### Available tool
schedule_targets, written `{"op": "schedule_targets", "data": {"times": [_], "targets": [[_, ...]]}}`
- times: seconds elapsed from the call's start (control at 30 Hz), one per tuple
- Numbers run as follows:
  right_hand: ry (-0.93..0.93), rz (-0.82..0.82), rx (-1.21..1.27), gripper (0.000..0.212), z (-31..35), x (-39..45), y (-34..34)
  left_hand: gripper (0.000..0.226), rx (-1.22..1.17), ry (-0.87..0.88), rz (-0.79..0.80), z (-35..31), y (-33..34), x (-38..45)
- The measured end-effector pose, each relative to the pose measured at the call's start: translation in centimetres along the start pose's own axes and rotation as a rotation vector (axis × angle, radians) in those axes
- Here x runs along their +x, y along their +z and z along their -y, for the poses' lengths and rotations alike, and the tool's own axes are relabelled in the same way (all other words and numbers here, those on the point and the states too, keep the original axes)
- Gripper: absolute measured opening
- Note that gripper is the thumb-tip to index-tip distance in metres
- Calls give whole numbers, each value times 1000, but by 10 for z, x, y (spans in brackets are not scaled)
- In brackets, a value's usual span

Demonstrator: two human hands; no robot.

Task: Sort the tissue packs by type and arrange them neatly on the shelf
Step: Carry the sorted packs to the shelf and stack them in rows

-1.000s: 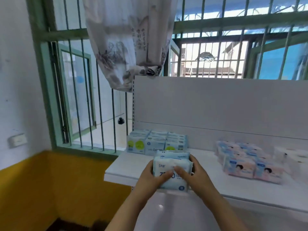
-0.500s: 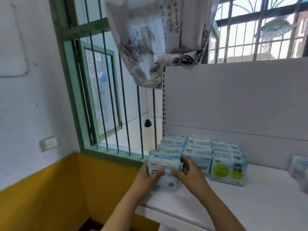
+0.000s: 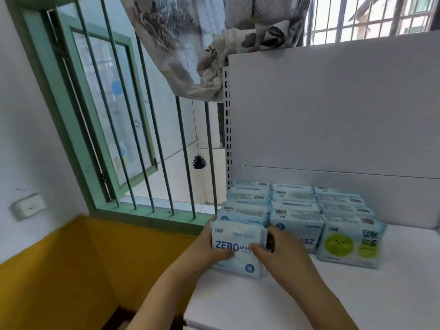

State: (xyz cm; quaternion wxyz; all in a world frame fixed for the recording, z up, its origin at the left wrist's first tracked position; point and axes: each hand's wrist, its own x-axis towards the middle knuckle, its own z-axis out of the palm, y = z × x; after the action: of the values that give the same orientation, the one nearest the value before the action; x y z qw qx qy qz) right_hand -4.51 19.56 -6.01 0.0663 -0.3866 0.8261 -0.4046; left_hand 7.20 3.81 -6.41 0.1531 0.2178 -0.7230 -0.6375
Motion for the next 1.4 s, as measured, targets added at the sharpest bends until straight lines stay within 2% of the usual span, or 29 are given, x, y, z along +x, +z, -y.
{"op": "schedule_targets", "data": {"times": [0.13, 0.27, 0.37, 0.47, 0.67, 0.8, 0.97, 1.17, 1.3, 1.4], "targets": [[45, -126, 1, 33, 8, -1, -17, 89, -37, 117, -54, -16, -13, -1], [70, -373, 63, 37, 20, -12, -44, 61, 191, 423, -207, -38, -3, -7], [47, -553, 151, 42, 23, -28, -72, 52, 354, 636, -194, -49, 31, -17], [89, -709, 85, 44, 16, -61, -106, 54, 434, 793, -38, -48, 85, -37], [278, -947, -135, 44, -12, -200, -169, 56, 424, 923, 421, -29, 218, -111], [515, -1024, -284, 54, -44, -317, -206, 57, 380, 911, 719, -9, 301, -186], [802, -1150, -403, 64, -85, -464, -249, 57, 391, 933, 971, 24, 387, -275], [1068, -1204, -447, 65, -143, -621, -295, 66, 509, 919, 1212, 55, 504, -363], [1181, -1160, -466, 67, -186, -712, -331, 68, 604, 930, 1342, 67, 600, -420], [1228, -1120, -465, 73, -220, -763, -354, 69, 599, 874, 1419, 72, 662, -456]]}}
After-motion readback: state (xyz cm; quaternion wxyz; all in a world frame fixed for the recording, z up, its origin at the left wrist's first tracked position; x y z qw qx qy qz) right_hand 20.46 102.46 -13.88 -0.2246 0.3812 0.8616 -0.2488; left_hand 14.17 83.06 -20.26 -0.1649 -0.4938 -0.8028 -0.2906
